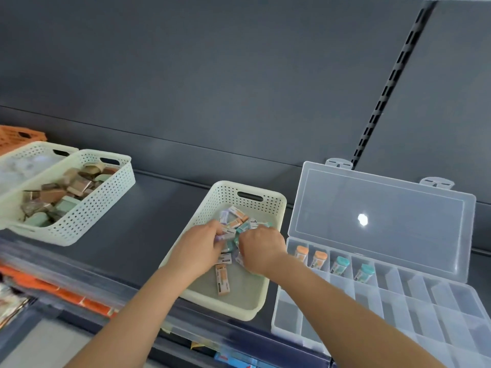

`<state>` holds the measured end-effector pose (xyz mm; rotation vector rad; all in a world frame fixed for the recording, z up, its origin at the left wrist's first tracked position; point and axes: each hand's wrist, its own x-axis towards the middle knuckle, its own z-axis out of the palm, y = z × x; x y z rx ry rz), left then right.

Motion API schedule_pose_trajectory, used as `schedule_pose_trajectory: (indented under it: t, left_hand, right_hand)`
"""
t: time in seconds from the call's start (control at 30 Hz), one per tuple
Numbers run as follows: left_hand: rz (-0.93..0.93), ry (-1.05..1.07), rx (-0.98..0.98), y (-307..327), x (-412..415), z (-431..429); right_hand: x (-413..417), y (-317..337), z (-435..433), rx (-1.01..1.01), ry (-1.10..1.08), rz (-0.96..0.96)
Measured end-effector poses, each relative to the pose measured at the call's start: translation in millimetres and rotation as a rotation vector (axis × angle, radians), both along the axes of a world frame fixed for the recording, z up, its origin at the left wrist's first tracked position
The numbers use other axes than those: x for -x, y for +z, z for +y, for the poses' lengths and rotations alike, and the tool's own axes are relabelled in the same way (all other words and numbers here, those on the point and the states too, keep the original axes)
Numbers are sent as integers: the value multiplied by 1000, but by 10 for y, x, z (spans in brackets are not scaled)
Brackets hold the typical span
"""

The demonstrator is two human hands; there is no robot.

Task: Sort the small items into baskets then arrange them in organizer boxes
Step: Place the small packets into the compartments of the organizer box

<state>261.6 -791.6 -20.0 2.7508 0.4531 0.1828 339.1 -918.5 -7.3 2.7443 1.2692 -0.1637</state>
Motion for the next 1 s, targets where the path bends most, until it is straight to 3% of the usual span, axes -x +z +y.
schedule_pose_trajectory:
  t: [0.27, 0.4, 0.47, 0.6, 0.73, 0.83, 1.0]
  left_hand:
    - [-189, 95, 70, 158, -23, -34]
    - [-217, 175, 89, 215, 55, -100]
    - [-250, 221, 109, 250, 104, -175]
    - [-356, 313, 165, 336, 184, -446]
    - [-440, 244, 154, 404, 167, -911]
    - [-487, 109, 116, 435, 60, -1336]
    - [-474, -81, 109, 459, -248, -2054]
  right_hand:
    - [88, -57, 28, 119, 122, -78]
    - [141, -12, -45, 75, 161, 22]
    - [141, 59, -127, -39, 172, 96]
    - [66, 299, -508, -582, 143, 256]
    - [-19, 406, -1160, -996, 52, 326]
    - [-91, 373, -1688, -1105, -37, 309]
    - [-251, 281, -2471, -1100, -180, 174]
